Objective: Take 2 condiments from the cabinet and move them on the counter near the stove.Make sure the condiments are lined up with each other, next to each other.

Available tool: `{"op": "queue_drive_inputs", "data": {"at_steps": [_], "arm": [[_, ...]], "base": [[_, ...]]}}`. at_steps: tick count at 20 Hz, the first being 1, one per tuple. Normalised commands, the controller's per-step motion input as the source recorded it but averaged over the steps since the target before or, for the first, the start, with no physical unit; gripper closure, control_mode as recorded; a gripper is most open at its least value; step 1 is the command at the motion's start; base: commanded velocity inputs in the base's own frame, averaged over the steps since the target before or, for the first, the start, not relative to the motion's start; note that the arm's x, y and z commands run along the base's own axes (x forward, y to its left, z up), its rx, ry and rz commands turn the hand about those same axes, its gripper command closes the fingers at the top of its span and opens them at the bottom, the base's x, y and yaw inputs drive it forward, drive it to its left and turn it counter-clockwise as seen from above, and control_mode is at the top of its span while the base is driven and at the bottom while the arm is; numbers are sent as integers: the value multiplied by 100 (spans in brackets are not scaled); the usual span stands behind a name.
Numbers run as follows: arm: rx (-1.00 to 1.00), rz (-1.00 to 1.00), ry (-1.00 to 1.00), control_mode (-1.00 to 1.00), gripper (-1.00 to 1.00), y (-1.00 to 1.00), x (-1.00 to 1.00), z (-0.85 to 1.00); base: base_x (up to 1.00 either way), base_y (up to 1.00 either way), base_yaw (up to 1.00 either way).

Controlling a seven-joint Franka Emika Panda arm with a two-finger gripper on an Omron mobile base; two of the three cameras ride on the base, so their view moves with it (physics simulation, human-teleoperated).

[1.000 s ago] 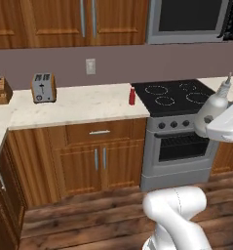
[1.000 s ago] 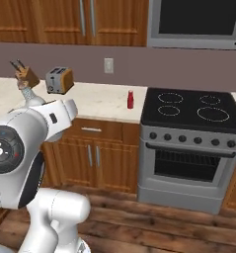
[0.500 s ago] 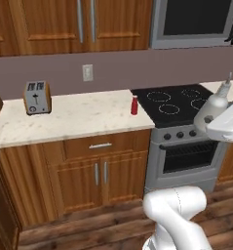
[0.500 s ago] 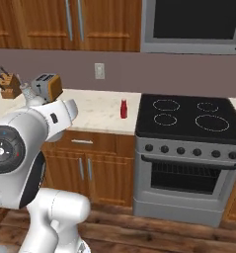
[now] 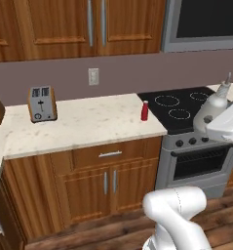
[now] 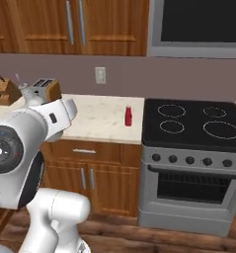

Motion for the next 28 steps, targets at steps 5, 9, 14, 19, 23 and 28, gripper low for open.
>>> {"op": "queue_drive_inputs", "data": {"at_steps": [5, 9, 14, 19, 23, 28], "arm": [[0, 0, 0, 100, 100, 0, 0, 0], [0, 0, 0, 100, 100, 0, 0, 0], [0, 0, 0, 100, 100, 0, 0, 0], [0, 0, 0, 100, 100, 0, 0, 0], [0, 0, 0, 100, 100, 0, 0, 0], [0, 0, 0, 100, 100, 0, 0, 0]], "base": [[52, 23, -7], [56, 20, -8], [53, 25, -8], [41, 27, -7], [38, 26, -7], [38, 24, -7]]}}
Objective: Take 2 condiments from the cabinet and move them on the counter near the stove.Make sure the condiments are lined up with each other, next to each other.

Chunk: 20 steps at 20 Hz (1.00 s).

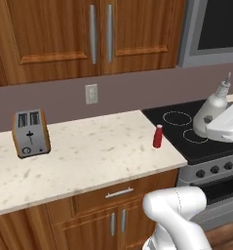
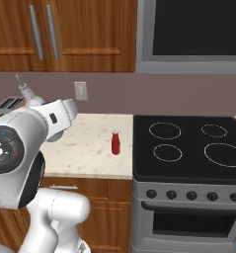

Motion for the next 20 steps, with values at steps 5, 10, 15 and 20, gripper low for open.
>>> {"op": "queue_drive_inputs", "data": {"at_steps": [5, 10, 15, 20], "arm": [[0, 0, 0, 100, 100, 0, 0, 0], [0, 0, 0, 100, 100, 0, 0, 0], [0, 0, 0, 100, 100, 0, 0, 0], [0, 0, 0, 100, 100, 0, 0, 0]], "base": [[40, 23, -7], [40, 23, -7], [37, 20, -7], [33, 16, -7]]}}
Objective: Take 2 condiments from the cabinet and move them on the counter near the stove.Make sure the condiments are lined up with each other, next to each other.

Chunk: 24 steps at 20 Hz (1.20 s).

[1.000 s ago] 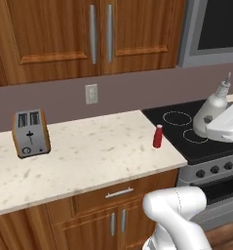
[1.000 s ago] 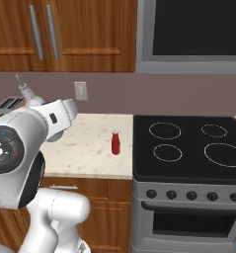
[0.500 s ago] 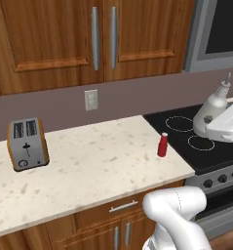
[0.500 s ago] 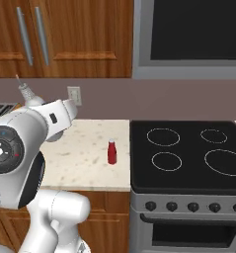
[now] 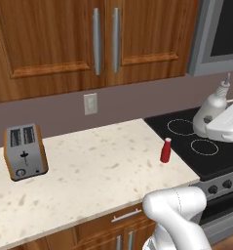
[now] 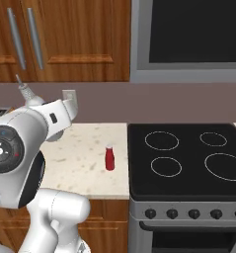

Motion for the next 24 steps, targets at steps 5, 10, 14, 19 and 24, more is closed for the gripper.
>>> {"op": "queue_drive_inputs", "data": {"at_steps": [5, 10, 14, 19, 24], "arm": [[0, 0, 0, 100, 100, 0, 0, 0], [0, 0, 0, 100, 100, 0, 0, 0], [0, 0, 0, 100, 100, 0, 0, 0], [0, 0, 0, 100, 100, 0, 0, 0], [0, -1, -2, -100, 100, 0, 11, -1]], "base": [[23, 9, -5], [3, 0, 0], [0, 0, 0], [1, 0, 0], [0, 0, 0]]}}
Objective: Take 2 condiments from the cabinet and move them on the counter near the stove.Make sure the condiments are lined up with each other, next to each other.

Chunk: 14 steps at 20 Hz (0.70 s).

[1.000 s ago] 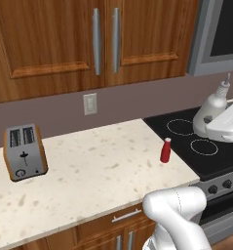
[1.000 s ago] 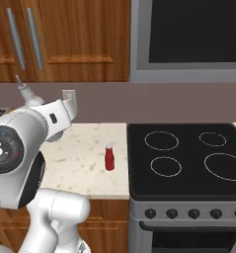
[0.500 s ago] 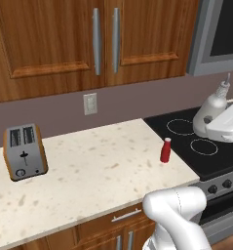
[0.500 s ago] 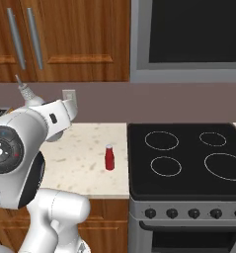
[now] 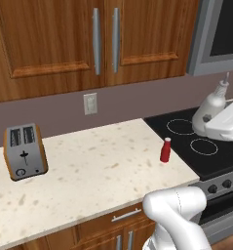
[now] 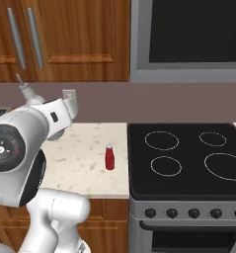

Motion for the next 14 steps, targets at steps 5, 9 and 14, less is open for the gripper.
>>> {"op": "queue_drive_inputs", "data": {"at_steps": [5, 9, 14], "arm": [[0, -4, -2, -100, 100, 0, 20, -14], [0, -2, 0, -100, 100, -4, 11, -8], [-1, 0, 0, -100, 100, -17, 6, -7]], "base": [[0, 0, 0], [0, 0, 0], [0, 0, 0]]}}
